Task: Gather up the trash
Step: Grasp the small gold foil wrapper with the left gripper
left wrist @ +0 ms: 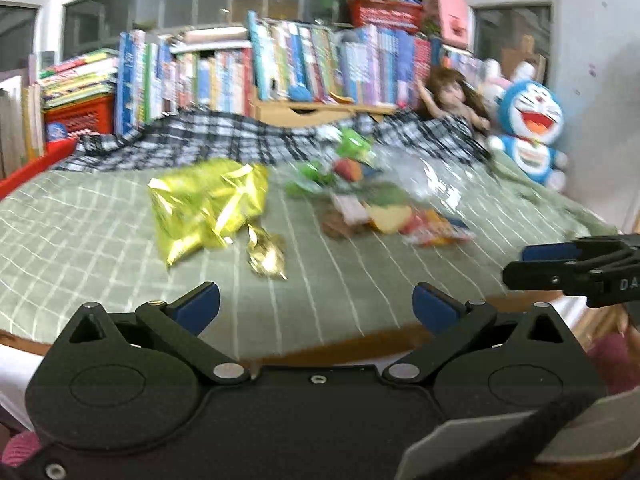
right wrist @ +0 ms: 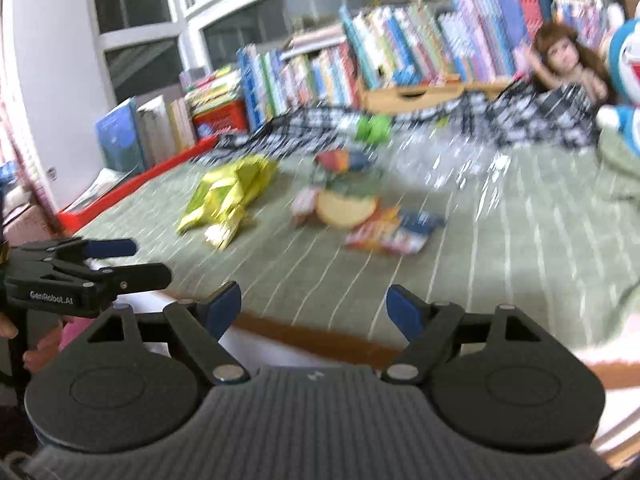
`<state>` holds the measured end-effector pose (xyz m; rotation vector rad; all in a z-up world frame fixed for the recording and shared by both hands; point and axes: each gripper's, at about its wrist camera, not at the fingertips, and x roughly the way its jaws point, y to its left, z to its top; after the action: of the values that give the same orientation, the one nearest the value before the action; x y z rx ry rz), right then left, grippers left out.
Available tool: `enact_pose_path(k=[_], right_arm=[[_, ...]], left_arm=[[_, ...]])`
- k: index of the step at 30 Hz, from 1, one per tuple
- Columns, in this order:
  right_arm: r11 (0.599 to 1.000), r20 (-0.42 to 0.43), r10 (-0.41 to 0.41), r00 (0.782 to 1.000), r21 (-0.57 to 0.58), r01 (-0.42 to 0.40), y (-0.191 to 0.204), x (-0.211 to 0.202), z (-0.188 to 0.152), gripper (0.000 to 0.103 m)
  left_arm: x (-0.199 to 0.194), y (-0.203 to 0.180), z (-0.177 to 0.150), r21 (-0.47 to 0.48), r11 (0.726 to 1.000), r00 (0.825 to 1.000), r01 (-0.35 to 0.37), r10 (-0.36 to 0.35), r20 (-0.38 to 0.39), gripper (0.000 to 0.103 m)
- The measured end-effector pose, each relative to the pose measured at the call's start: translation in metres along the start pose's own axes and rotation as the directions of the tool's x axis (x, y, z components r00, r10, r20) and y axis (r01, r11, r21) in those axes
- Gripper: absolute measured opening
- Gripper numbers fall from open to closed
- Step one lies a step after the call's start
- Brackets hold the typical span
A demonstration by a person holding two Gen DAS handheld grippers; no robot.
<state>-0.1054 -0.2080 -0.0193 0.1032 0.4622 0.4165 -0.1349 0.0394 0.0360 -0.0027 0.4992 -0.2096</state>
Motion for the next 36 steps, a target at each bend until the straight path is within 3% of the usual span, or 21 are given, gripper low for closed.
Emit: enact_pose_path(k=[4, 7, 12, 24, 27, 32, 36], right_arm=[[0.991, 0.046, -0.129, 0.991, -0.011, 0.130, -0.004, 0.020, 0.011, 0.089], [0.985, 0.053, -0.169, 0.984, -0.012, 0.170, -0.009, 0.035, 0.017, 0.089], [0.973, 0.038, -0.223, 0.974, -0.056, 0.225, -0.012, 0.066, 0.020, 0.089], [0.957, -0.028, -0.264, 0.964, -0.128, 0.259, -0.006, 0.110, 0.019, 0.092], [0.961, -0.041, -0.257, 0.966, -0.120, 0.250, -0.008, 0.114, 0.017, 0.092], [0.966, -0.031, -0.239, 0.971, -0.114, 0.234, -0.006, 0.109, 0.014, 0.081], [0.960, 0.005, -0.237, 0.972, -0.154, 0.235, 0.005, 0.100, 0.010, 0.070]], left_arm=[[0.017, 0.007, 0.010, -0.039, 0.997, 0.997, -0.062, 0.064, 0.046, 0.102], [0.036, 0.010, 0.016, -0.050, 0.994, 0.993, -0.102, 0.104, 0.047, 0.102], [0.065, 0.010, 0.018, -0.055, 0.993, 0.993, -0.109, 0.111, 0.031, 0.102], [0.117, 0.005, 0.010, -0.067, 0.986, 0.988, -0.152, 0.151, -0.022, 0.098], [0.121, 0.008, 0.007, -0.098, 0.987, 0.991, -0.130, 0.125, -0.055, 0.081], [0.117, 0.013, 0.004, -0.140, 0.980, 0.990, -0.140, 0.135, -0.045, 0.032], [0.111, 0.015, 0.006, -0.165, 0.977, 0.991, -0.133, 0.126, -0.047, 0.027]])
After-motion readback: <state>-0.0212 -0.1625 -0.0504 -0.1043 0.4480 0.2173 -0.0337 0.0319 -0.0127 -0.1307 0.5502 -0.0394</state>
